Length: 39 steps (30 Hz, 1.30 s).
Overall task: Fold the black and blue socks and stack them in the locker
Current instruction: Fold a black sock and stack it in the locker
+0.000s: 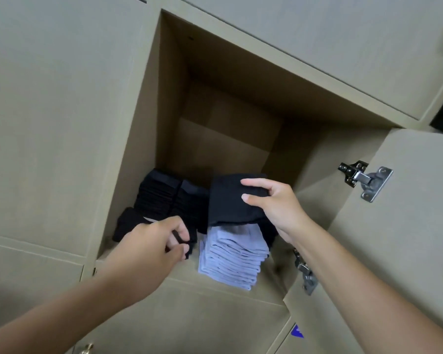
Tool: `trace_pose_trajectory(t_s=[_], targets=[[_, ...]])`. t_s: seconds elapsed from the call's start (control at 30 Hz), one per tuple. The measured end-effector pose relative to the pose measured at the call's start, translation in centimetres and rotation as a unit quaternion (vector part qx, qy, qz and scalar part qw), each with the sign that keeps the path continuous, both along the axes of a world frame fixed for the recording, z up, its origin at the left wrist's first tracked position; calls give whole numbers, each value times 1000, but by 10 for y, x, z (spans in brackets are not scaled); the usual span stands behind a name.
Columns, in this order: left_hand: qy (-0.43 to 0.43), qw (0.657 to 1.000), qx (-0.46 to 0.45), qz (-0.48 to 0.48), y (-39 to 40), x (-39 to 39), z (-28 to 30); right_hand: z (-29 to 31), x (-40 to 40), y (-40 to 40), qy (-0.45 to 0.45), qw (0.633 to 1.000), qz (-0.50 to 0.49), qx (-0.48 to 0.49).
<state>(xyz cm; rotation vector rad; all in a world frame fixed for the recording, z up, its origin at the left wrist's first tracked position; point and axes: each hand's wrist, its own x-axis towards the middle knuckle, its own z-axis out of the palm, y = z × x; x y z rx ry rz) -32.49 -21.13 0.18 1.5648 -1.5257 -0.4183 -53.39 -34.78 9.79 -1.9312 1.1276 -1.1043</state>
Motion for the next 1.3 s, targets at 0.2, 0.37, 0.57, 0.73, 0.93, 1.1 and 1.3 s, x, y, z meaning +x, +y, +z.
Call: trace_pose_trajectory(t_s=[0.2,0.37,0.57,0.73,0.93,1.1,1.3], targets=[[-67,997,-9,-21,-4,-8,-5,35,-24,-53,15,995,-87,40],[-45,999,3,-29,-8,-13,-9,47,-41,-83,56,988,-128,66],[-52,998,5,-29,-13,-16,-17,43,-47,-111,43,987,-128,88],[-47,999,9,-20,-17,-12,-19,42,-44,-128,72,986,-114,98],[-53,998,7,-14,-18,-7,-22,36,-47,-150,91,982,-125,112],[-59,998,4,-16,-20,-6,-24,28,-40,-159,115,979,-136,95],[-51,999,-3,-8,-21,-3,-24,22,-38,-167,239,952,-183,52]])
